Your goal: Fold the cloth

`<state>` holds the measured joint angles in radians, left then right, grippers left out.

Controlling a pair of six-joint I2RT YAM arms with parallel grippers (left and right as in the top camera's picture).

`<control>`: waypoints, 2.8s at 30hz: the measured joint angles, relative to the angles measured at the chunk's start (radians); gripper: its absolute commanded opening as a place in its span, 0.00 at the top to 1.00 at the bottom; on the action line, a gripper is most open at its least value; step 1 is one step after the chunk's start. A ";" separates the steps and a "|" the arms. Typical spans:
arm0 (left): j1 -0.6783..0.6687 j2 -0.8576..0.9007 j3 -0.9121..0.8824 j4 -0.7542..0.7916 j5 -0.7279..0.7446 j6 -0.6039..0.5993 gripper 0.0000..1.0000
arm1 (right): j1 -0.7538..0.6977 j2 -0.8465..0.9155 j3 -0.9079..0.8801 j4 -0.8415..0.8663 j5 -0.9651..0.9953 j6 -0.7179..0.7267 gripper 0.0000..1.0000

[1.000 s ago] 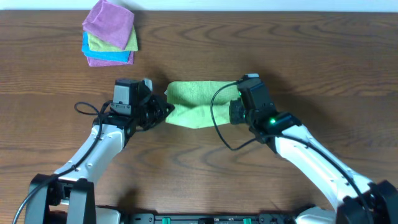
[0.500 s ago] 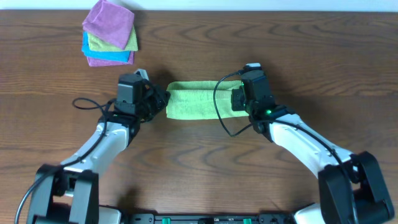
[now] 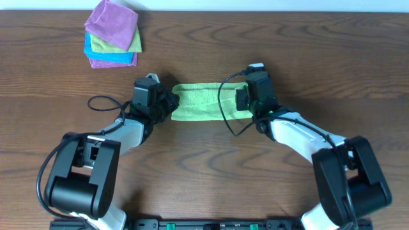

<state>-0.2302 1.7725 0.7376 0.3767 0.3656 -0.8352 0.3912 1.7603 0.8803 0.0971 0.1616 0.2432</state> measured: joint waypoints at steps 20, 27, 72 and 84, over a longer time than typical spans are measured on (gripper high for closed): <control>0.000 0.026 0.000 0.040 -0.059 -0.003 0.94 | -0.023 0.092 0.000 0.125 0.000 -0.045 0.80; 0.000 0.026 0.000 0.043 -0.084 0.004 0.67 | -0.024 0.092 0.000 0.130 0.005 -0.062 0.31; -0.125 0.053 0.001 0.005 -0.194 -0.240 0.80 | -0.120 -0.195 0.000 -0.470 -0.232 0.606 0.07; -0.125 0.054 0.001 0.003 -0.194 -0.238 0.82 | -0.120 -0.070 -0.001 -0.409 -0.241 0.621 0.06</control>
<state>-0.3553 1.8263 0.7383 0.3798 0.1715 -1.0737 0.2714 1.6905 0.8795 -0.3122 -0.0792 0.8642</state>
